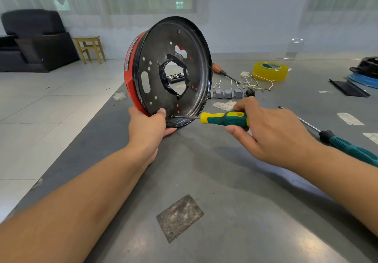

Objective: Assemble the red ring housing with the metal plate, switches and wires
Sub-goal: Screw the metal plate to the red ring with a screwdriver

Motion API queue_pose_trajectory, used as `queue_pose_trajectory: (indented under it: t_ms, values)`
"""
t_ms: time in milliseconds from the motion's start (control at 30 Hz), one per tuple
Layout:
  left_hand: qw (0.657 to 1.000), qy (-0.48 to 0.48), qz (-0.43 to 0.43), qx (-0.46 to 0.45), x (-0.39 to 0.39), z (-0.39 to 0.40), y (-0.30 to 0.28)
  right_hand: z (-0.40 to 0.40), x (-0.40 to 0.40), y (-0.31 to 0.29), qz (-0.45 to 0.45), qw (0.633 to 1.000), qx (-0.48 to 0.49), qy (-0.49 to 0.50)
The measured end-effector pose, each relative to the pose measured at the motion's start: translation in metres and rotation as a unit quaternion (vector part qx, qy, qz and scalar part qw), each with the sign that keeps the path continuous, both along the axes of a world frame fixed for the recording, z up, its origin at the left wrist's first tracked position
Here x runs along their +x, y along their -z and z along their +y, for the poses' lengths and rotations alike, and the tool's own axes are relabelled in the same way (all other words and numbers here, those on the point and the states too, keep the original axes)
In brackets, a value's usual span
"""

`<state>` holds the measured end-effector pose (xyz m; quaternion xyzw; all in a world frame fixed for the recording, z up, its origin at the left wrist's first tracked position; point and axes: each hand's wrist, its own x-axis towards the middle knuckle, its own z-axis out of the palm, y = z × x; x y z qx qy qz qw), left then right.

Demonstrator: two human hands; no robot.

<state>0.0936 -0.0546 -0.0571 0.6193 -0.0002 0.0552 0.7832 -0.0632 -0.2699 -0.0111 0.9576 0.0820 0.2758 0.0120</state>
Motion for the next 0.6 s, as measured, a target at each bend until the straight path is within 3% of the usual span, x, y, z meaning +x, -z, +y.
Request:
queue_pose_trajectory:
  t_ms: [133,233,300,333,433,533,600]
  values:
    - [1.000,0.002,-0.001,0.002,-0.001,0.000,0.000,0.008,0.004,0.006,0.025,0.981,0.176,0.072]
    - [1.000,0.001,-0.003,0.003,-0.001,-0.001,0.001,0.014,0.010,0.005,0.154,0.908,0.364,0.138]
    - [1.000,-0.001,-0.003,0.002,0.000,-0.001,0.001,0.013,0.013,0.007,0.193,0.862,0.446,0.141]
    - [1.000,-0.002,-0.002,0.001,0.000,-0.001,0.001,0.012,0.013,0.007,0.188,0.866,0.444,0.132]
    - [1.000,-0.003,-0.001,0.000,0.001,-0.001,0.001,0.005,0.010,0.006,0.109,0.931,0.346,0.040]
    - [1.000,0.001,-0.004,0.000,0.000,-0.002,0.000,-0.004,0.005,0.002,0.061,0.991,0.117,-0.019]
    - [1.000,0.004,-0.003,0.000,0.000,-0.002,0.000,-0.006,0.004,0.002,0.012,1.000,-0.025,-0.011]
